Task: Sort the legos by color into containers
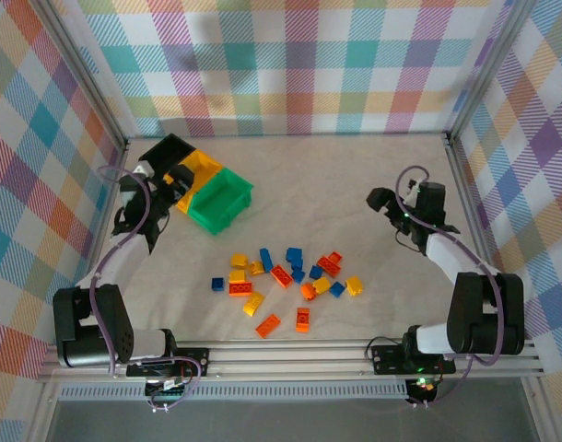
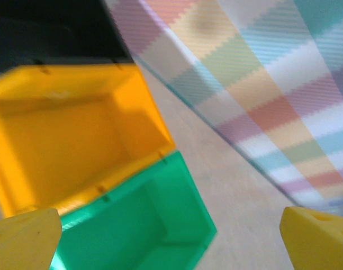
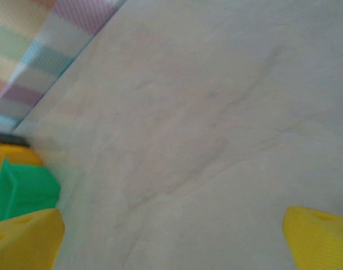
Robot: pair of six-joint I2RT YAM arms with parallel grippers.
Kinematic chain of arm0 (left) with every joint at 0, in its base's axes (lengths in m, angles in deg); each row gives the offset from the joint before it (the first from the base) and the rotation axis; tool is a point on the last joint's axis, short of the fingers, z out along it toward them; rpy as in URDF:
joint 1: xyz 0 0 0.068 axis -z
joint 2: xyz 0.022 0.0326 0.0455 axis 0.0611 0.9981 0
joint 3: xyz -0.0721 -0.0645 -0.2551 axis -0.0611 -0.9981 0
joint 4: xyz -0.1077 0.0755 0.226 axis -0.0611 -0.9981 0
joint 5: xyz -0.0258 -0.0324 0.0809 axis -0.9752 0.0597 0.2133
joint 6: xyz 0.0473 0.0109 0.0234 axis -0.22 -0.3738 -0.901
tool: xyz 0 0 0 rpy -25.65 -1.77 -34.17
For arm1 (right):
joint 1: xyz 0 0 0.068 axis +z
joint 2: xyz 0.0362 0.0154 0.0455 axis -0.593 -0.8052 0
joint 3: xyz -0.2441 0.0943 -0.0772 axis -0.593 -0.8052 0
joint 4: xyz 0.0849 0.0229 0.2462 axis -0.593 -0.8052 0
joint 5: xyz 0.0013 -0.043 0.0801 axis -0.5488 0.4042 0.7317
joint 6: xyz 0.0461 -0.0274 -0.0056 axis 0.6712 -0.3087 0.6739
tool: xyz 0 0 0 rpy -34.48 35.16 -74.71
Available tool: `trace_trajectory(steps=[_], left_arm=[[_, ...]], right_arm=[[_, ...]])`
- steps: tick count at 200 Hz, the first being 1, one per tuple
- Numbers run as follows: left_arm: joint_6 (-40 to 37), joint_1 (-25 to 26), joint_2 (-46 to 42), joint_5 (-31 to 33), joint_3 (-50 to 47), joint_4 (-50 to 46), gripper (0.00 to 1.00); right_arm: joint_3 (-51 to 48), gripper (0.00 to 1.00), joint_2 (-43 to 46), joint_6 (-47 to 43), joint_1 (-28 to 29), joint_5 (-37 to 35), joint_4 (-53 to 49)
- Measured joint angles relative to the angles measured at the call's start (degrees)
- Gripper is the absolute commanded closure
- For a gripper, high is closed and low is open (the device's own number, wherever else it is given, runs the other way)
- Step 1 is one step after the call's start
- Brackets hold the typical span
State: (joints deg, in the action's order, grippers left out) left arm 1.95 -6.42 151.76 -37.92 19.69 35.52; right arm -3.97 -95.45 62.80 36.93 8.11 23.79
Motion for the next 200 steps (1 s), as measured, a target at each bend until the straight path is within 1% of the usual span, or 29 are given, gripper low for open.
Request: trace_trajectory(steps=[13,28,45,57,67,83,103,121,140,154,180,200], left_arm=[[-2.38,4.0,0.55,2.91,3.19,-5.57,0.0],[-6.1,9.97,0.55,9.9,6.99,-11.58,0.0],[-8.5,15.34,-0.94,17.77,8.15,-13.7,0.0],[-8.48,16.81,-2.99,21.94,7.23,-14.14,0.0],[-7.45,16.41,-4.74,24.48,6.27,-14.58,0.0],[-3.98,13.03,-6.01,24.22,5.66,-15.13,0.0],[0.79,7.1,-5.09,19.78,5.57,-15.06,0.0],[3.15,3.63,-4.63,15.74,4.0,-13.77,0.0],[4.04,3.23,-4.66,12.7,2.51,-14.01,0.0],[3.91,3.32,-4.79,12.24,2.56,-15.3,0.0],[3.96,3.41,-5.7,14.51,3.17,-18.78,0.0],[4.42,3.5,-9.29,16.83,1.88,-19.02,0.0]], right_arm=[[2.23,0.02,-0.31,-2.47,3.61,-1.62,-2.36],[4.04,0.02,-0.98,-4.59,7.19,-4.0,-4.61],[5.62,0.03,-2.32,-6.4,10.47,-6.82,-7.48],[6.75,0.04,-3.67,-7.5,12.0,-8.61,-9.2],[7.67,0.04,-4.85,-8.13,13.35,-10.19,-10.56],[9.25,0.03,-6.69,-8.96,15.8,-12.41,-12.24],[12.66,0.03,-9.97,-9.35,20.65,-14.62,-13.77],[16.57,0.05,-13.38,-8.59,25.05,-15.85,-14.25],[19.23,0.07,-16.2,-5.62,28.55,-16.2,-13.6],[22.34,0.07,-19.12,-3.04,31.04,-17.66,-13.77],[32.09,0.09,-26.99,1.86,35.58,-20.98,-14.67],[40.19,0.11,-32.83,5.97,39.23,-22.97,-15.8]])
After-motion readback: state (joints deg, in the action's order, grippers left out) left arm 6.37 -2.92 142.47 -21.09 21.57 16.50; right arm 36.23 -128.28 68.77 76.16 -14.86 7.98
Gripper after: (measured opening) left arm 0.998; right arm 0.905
